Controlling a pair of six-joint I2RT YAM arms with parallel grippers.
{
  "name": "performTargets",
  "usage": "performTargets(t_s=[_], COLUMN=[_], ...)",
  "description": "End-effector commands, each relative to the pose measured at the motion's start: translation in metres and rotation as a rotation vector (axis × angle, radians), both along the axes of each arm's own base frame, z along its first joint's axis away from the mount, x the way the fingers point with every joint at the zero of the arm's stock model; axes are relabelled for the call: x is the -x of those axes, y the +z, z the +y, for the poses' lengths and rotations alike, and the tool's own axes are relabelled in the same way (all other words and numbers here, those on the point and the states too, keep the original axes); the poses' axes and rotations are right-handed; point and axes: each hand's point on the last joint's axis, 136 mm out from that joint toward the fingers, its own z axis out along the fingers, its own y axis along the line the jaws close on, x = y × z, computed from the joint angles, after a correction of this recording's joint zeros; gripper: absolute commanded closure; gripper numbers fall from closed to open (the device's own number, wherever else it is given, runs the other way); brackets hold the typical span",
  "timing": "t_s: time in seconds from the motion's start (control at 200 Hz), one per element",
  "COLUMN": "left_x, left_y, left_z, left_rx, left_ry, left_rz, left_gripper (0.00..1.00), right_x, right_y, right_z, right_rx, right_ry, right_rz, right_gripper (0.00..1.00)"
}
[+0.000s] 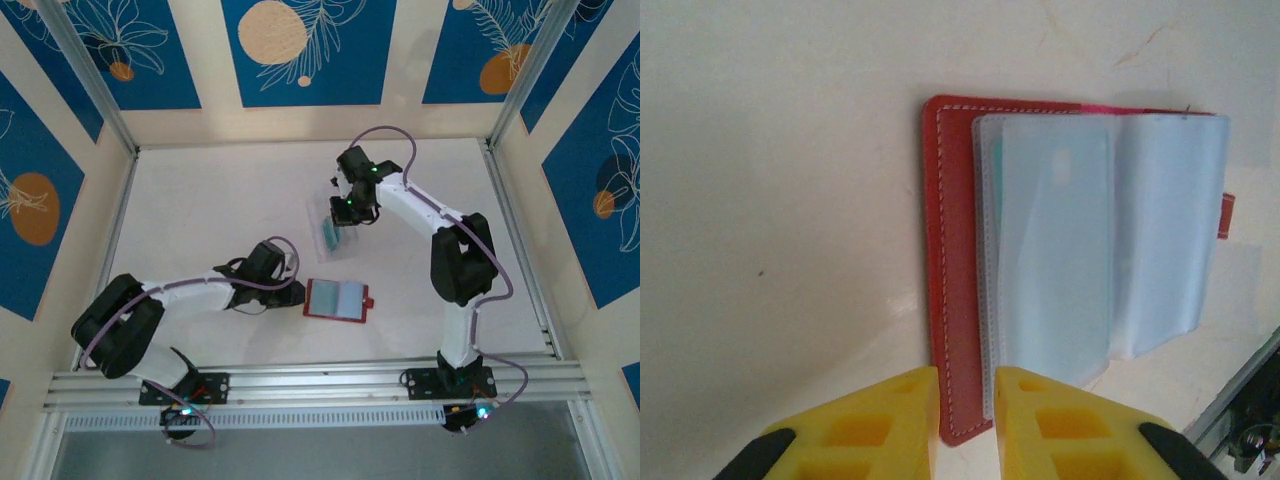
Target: Put the credit cards into the card holder
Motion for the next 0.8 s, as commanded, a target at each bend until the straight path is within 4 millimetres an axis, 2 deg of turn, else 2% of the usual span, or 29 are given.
performTargets(t_s=[0.0,0.25,0.395,0.585,0.795], left_x=[-0.003,-0.001,0.004,0.006,0.004], left_y=[0.008,0.018,0.026,0.032,0.018], left_z=[0.008,0.006,-0.008,-0.033,-0.056], left_rx=[-0.034,-0.048,-0.049,-0.051,-0.063], left_ry=[-0.009,-0.051,-0.116,-0.208,-0.274], left_rz=[-0.034,-0.062,-0.081,-0.104,-0.072], left_gripper=[0.78,0.78,0.78,0.78,0.78], right_x=[-0.001,-0.001,0.01,0.053,0.117], right_y=[0.035,0.056,0.076,0.084,0.057], right_z=[-0.005,-0.014,-0.019,-0.023,-0.022], right_rx=[0.014,0.061,0.056,-0.041,-0.208], right_ry=[-0.024,-0.051,-0.068,-0.06,-0.031], right_rz=[-0.073,-0.14,-0.196,-0.206,-0.123], right_gripper=[0.98,1.0,1.0,1.0,1.0])
